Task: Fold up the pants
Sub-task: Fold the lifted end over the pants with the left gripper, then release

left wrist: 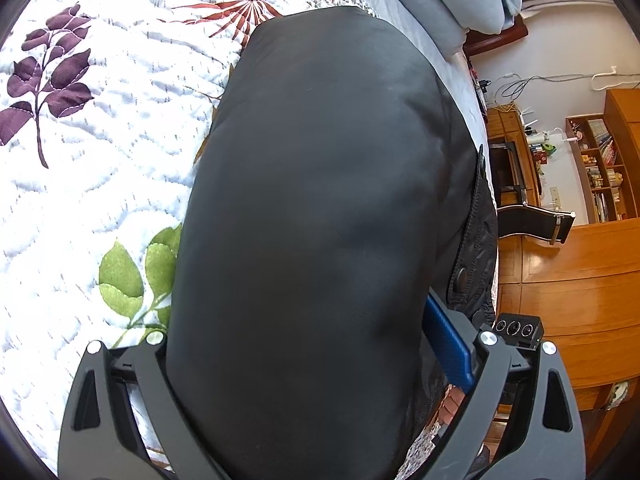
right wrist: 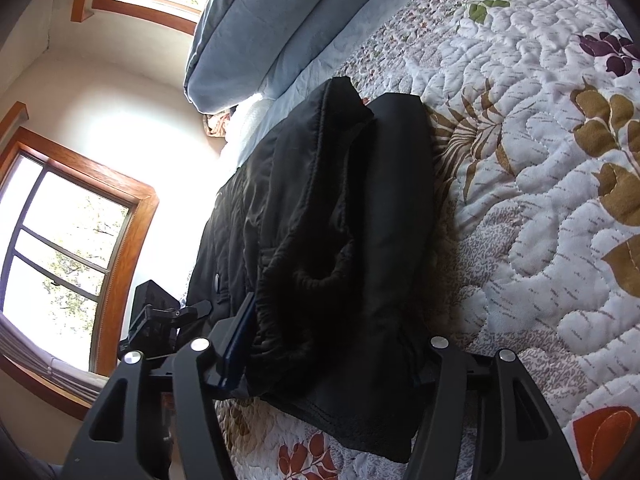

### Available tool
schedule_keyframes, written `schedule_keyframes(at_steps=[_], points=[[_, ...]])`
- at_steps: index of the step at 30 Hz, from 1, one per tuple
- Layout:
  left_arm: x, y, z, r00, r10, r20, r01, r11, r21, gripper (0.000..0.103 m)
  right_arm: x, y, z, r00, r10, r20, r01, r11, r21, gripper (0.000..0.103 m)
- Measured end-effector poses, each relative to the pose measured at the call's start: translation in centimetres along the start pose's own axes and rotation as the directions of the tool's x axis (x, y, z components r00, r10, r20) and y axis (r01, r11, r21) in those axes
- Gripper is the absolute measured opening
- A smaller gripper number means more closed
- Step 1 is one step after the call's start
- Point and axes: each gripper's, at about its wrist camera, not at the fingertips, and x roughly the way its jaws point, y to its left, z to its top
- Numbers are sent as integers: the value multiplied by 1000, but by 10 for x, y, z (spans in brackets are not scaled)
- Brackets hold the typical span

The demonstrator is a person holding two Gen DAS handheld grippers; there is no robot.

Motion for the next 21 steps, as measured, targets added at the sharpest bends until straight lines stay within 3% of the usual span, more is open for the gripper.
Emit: schedule_keyframes(at_steps=[12, 21], points=[[-4, 2, -1, 1000, 4, 4, -4, 1000, 19, 93, -9, -13, 6, 999, 13, -35, -13, 1000, 25, 65], [-22, 12, -14, 1000, 22, 22, -22, 999, 31, 93, -40, -28, -2, 999, 47, -20, -46, 997, 66, 71]])
